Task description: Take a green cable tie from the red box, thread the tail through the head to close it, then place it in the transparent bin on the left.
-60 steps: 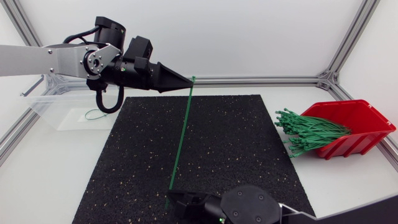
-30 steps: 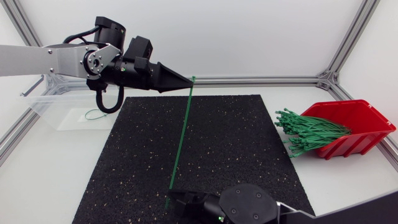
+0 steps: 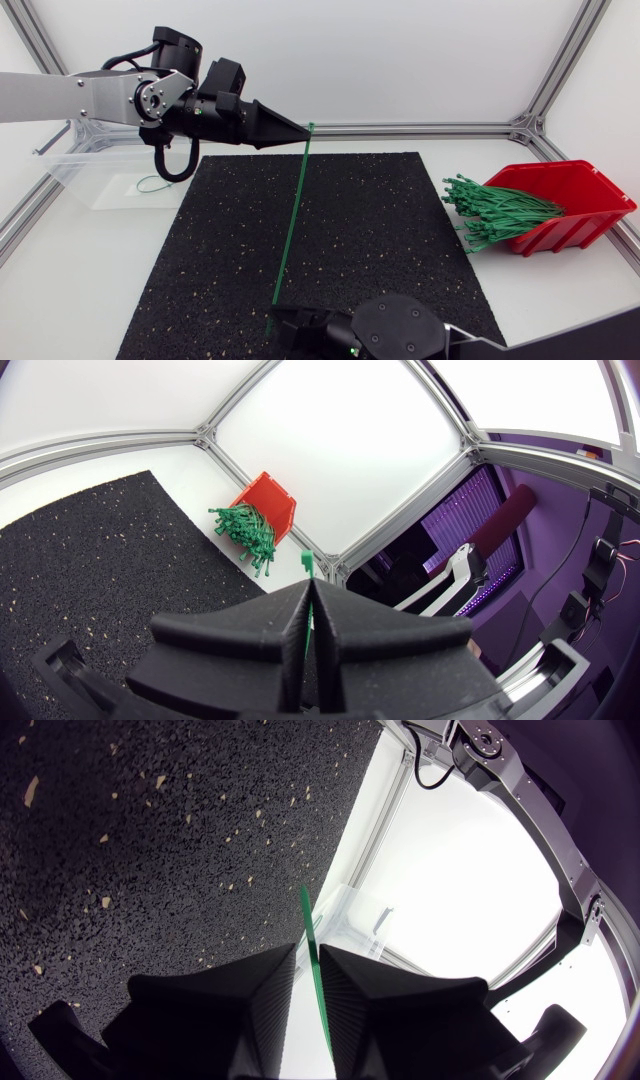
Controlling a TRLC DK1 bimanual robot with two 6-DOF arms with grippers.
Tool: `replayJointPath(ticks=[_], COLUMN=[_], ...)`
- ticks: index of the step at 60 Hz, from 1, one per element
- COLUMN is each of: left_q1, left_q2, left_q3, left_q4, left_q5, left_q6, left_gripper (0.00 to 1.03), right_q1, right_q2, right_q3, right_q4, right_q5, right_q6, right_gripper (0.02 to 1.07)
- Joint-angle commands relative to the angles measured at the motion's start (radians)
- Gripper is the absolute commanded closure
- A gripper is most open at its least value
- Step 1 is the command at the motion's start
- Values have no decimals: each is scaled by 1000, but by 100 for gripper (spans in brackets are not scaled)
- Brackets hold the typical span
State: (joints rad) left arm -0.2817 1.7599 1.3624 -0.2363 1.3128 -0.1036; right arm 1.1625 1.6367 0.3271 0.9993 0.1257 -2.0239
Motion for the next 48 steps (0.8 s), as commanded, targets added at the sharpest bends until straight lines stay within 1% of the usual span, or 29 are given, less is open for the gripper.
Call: replayJointPath(ticks=[1, 10, 17, 21, 23, 38, 43, 48], left_q1=[4, 4, 4, 4, 4, -4, -2, -4], left_q2=[7, 6, 6, 7, 7, 7, 6, 6], left_q3=[10, 10, 9, 9, 9, 1, 1, 1], left_q4=[-8, -9, -9, -9, -9, -9, -9, -9], left_q5=[20, 20, 20, 20, 20, 20, 20, 20], left_q6=[21, 21, 21, 21, 21, 24, 24, 24], left_gripper=[100, 100, 100, 100, 100, 100, 100, 100], right_q1=[-11, -14, -17, -17, -17, -32, -40, -47], right_q2=[11, 9, 9, 9, 5, 9, 9, 9], right_q3=[3, 7, 10, 9, 4, 20, 23, 23], right_q4=[12, 10, 10, 12, 12, 10, 10, 10], right_q5=[-8, -9, -11, -18, -40, -49, -43, -41], right_q6=[-9, -9, -9, -9, -9, -13, -13, -13], right_gripper=[87, 88, 91, 95, 101, 100, 89, 87])
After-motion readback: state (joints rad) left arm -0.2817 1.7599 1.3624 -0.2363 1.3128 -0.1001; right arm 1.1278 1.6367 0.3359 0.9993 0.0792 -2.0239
